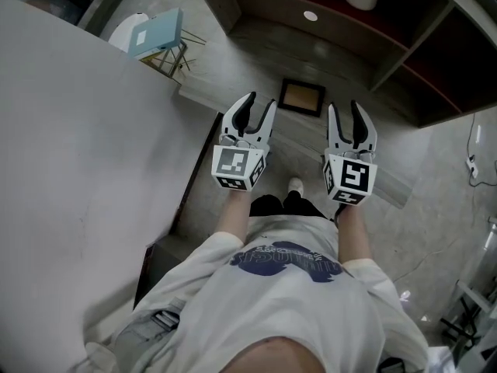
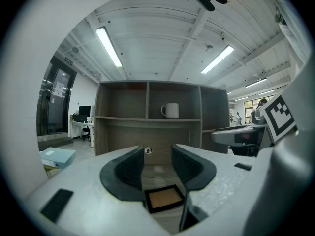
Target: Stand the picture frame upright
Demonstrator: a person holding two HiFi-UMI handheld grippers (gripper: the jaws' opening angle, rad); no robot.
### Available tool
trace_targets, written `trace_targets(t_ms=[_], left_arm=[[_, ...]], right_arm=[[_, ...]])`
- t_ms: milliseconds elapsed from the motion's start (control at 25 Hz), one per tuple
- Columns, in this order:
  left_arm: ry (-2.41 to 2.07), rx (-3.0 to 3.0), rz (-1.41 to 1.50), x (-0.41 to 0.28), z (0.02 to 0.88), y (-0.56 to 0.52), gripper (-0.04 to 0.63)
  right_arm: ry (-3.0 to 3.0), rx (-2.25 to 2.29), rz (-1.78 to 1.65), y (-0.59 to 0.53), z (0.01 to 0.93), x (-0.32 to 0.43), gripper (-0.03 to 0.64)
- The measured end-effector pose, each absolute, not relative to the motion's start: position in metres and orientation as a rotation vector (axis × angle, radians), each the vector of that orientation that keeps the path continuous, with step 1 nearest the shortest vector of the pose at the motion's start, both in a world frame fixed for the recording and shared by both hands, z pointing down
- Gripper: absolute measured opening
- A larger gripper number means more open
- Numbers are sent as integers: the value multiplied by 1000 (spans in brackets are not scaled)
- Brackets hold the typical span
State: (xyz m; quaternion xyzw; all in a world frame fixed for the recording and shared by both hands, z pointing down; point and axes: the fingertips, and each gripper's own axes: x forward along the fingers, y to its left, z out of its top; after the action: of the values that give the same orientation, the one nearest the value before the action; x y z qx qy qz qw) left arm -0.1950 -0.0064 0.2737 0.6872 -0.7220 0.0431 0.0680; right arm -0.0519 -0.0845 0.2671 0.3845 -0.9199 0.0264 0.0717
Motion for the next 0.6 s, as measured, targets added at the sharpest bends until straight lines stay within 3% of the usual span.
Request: trace_targets(t_ms=[600], left_arm=[[-2041, 1958, 204, -223, 359, -19, 156]], right_arm=[[-2604, 1139, 266, -101, 354, -66, 166]])
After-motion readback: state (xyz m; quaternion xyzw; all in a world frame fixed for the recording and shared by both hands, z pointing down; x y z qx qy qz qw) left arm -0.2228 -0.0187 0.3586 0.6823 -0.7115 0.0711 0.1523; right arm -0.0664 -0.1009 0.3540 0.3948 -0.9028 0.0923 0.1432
